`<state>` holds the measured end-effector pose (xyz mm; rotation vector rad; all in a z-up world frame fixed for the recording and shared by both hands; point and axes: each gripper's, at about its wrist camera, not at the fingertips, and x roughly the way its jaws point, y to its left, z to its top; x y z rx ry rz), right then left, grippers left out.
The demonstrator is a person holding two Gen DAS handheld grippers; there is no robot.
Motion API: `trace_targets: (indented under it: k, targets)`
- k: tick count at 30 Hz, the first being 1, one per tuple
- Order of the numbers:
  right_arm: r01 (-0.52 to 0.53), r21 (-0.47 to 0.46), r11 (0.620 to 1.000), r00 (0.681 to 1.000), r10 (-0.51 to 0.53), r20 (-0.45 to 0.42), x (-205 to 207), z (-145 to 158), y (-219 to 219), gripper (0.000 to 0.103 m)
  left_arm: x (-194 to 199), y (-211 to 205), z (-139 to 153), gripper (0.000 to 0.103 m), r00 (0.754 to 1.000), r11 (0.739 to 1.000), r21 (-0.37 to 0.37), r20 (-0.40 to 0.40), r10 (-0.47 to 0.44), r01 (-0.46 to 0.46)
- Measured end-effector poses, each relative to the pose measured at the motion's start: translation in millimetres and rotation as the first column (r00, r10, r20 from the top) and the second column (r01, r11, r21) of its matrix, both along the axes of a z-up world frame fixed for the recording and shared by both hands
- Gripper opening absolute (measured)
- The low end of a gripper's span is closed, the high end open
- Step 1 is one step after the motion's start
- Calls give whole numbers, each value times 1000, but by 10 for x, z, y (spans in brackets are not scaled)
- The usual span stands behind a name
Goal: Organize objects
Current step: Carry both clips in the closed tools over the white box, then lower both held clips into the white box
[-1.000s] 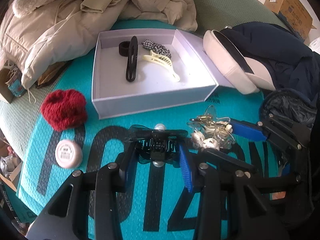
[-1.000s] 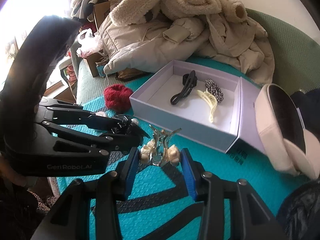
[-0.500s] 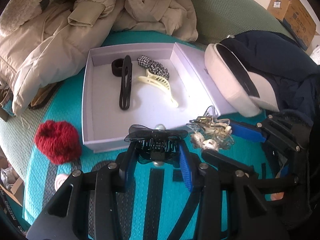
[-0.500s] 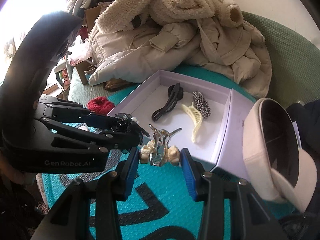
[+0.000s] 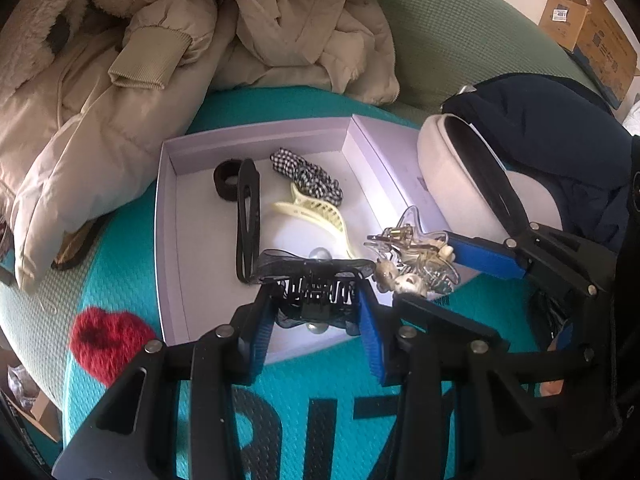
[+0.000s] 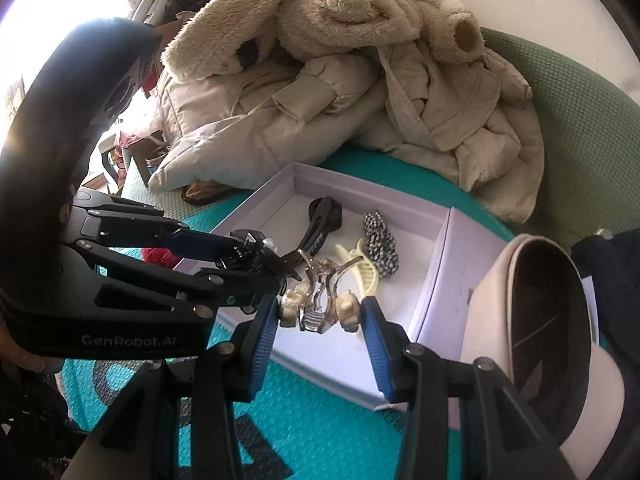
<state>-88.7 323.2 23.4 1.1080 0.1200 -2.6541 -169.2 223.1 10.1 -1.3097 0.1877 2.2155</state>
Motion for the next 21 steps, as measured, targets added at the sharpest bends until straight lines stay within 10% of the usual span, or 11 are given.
trace_targets:
  k: [21]
  targets:
    - [60, 38, 997, 998, -61, 10, -700, -72, 141, 43, -777, 90, -70, 38, 999, 1000, -19, -53, -10, 9]
